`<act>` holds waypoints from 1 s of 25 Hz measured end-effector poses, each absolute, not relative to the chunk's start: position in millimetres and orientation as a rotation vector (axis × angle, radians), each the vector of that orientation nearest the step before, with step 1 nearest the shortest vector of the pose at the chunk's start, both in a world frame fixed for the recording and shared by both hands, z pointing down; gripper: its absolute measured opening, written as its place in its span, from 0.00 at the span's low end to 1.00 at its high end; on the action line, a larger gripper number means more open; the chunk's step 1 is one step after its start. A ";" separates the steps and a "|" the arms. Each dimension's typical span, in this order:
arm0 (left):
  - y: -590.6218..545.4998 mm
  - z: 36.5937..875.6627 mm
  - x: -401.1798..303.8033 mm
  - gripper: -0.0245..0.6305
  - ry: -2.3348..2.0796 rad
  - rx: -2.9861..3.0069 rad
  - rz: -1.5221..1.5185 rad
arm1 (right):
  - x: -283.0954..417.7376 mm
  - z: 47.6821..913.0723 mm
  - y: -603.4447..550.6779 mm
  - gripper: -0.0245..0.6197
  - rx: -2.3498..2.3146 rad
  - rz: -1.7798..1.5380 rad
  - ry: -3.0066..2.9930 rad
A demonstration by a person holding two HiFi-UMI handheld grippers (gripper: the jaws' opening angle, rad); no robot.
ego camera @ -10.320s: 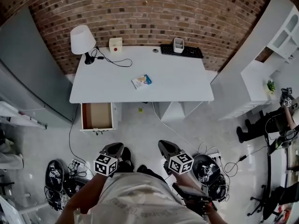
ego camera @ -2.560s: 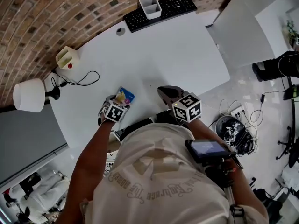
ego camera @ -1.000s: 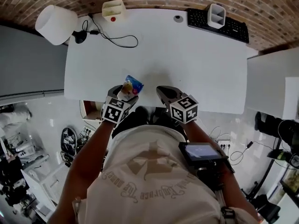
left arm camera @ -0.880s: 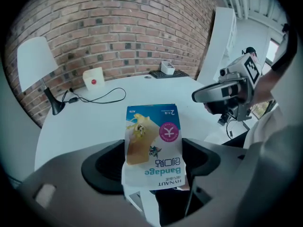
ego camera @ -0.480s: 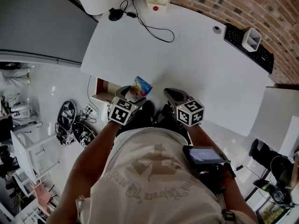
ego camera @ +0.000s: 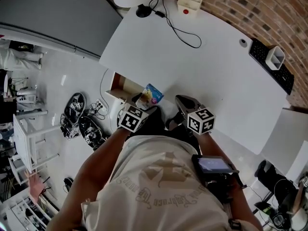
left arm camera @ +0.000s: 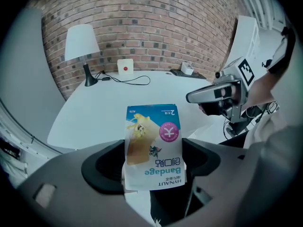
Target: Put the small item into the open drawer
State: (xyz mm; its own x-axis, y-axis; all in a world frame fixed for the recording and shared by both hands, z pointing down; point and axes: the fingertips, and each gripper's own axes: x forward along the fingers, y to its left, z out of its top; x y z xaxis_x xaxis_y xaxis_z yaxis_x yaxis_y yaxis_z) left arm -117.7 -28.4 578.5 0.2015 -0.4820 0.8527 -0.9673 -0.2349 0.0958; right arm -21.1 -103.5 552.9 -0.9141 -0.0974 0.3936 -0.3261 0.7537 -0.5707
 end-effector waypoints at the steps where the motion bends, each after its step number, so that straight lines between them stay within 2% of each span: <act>1: -25.2 579.3 -120.0 0.62 -1.342 1.822 0.952 | -22.9 552.1 -103.0 0.05 0.334 0.940 -2.615; 12: -22.9 579.1 -148.3 0.62 -1.248 1.939 1.001 | -18.0 541.7 -101.9 0.05 0.573 0.927 -2.603; 25: 30.2 588.3 -226.7 0.62 -1.132 2.021 0.940 | -80.3 524.1 -44.9 0.05 0.773 0.884 -2.539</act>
State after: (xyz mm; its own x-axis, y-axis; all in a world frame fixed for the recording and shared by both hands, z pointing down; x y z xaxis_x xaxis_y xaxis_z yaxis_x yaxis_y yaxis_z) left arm -226.7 30.2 588.3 0.3757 -0.4345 0.8186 -0.8845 -0.4318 0.1768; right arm -80.3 -44.9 524.1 -0.7934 -0.3801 0.4754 -0.5932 0.6580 -0.4639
